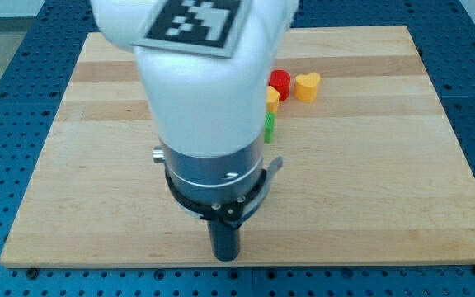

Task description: Push the green circle into the green star

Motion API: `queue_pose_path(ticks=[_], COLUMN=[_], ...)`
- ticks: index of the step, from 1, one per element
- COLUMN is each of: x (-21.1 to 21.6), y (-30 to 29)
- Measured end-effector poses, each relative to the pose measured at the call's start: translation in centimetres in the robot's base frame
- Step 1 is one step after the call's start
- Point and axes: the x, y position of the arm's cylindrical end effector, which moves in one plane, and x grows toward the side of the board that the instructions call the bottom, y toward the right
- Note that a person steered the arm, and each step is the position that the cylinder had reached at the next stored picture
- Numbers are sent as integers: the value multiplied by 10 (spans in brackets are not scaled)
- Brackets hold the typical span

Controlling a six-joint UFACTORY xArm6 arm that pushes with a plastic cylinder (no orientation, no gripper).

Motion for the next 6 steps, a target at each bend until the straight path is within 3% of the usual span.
queue_pose_path(ticks=[1, 4, 6], x=[-34, -85, -97], y=[3, 6, 9])
